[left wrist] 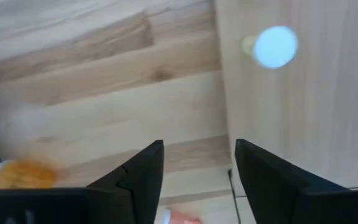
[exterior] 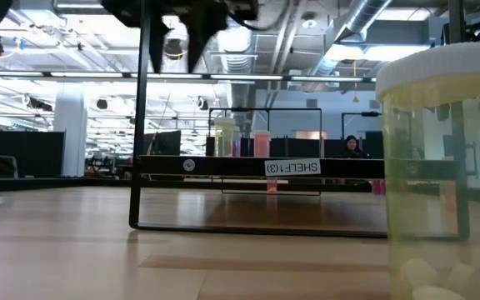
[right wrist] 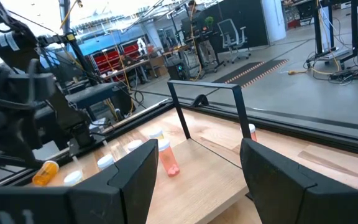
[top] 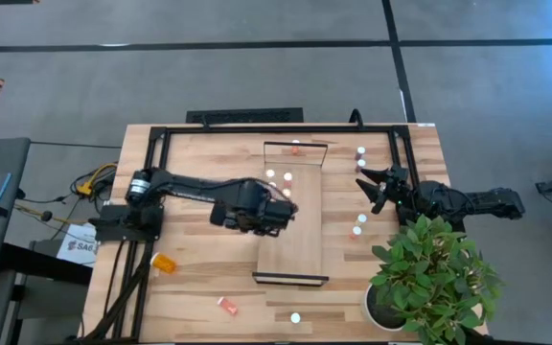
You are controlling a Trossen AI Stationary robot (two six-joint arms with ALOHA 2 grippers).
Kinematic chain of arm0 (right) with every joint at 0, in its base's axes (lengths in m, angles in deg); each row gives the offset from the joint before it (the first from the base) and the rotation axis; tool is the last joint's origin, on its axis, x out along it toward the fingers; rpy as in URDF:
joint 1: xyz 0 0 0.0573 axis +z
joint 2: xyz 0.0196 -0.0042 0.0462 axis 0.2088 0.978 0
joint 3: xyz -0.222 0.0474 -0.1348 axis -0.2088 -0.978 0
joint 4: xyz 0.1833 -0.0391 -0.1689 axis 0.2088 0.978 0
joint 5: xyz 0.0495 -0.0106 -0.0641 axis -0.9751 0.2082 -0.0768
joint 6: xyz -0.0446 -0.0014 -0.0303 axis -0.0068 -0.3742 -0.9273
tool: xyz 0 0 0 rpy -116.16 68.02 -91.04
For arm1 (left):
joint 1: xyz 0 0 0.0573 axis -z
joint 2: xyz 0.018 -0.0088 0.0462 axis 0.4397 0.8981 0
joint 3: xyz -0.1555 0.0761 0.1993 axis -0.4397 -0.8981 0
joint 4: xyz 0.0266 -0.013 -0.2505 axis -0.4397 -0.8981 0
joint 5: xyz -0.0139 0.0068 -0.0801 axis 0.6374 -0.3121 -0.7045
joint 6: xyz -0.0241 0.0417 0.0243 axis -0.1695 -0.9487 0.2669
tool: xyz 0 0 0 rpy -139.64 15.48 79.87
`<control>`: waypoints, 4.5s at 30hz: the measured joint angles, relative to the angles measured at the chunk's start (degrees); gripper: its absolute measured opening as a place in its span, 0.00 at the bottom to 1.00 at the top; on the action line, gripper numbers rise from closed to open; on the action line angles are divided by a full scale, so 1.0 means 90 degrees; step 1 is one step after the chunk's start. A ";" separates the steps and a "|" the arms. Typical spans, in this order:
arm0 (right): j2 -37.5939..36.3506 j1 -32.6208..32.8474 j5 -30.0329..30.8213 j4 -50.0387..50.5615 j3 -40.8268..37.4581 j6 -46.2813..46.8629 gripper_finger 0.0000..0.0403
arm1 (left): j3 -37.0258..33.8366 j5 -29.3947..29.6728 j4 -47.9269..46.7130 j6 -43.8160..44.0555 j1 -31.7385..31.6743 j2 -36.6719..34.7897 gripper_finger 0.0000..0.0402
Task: Pick and place medicine bottles onto shelf by color
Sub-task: Put the pink pill bottle on the shelf
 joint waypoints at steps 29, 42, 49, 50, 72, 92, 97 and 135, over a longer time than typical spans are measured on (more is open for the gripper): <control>0.0000 0.0000 -0.0002 0.0005 -0.0001 -0.0001 0.62 | -0.4096 -0.0152 0.3795 0.8558 0.3160 -0.1870 0.38; 0.0000 0.0001 -0.0001 -0.0002 0.0002 -0.0001 0.62 | -0.5172 -0.0280 0.5835 0.9476 0.3205 -0.1647 0.52; -0.0004 0.0002 0.0000 0.0000 0.0002 0.0001 0.62 | -0.5443 -0.0304 0.6125 0.9675 0.3213 -0.1657 0.73; 0.0001 -0.0001 -0.0001 0.0007 0.0002 0.0000 0.62 | -0.5443 -0.0322 0.6112 0.9703 0.3221 -0.1657 0.76; 0.0002 0.0002 0.0000 0.0017 0.0002 -0.0002 0.62 | -0.5448 -0.0133 0.5907 1.0093 0.3414 -0.1411 0.99; 0.0000 0.0001 0.0000 0.0007 0.0002 0.0000 0.62 | -0.5436 -0.0147 0.6696 1.0301 0.3346 -0.0843 0.96; 0.0002 0.0001 0.0000 0.0007 0.0002 -0.0002 0.62 | -0.5436 -0.0104 0.6696 1.0299 0.3341 -0.0838 0.83; 0.0001 0.0001 0.0000 0.0005 0.0002 0.0000 0.62 | -0.5453 0.0165 0.6135 0.9319 0.3106 -0.0996 0.15</control>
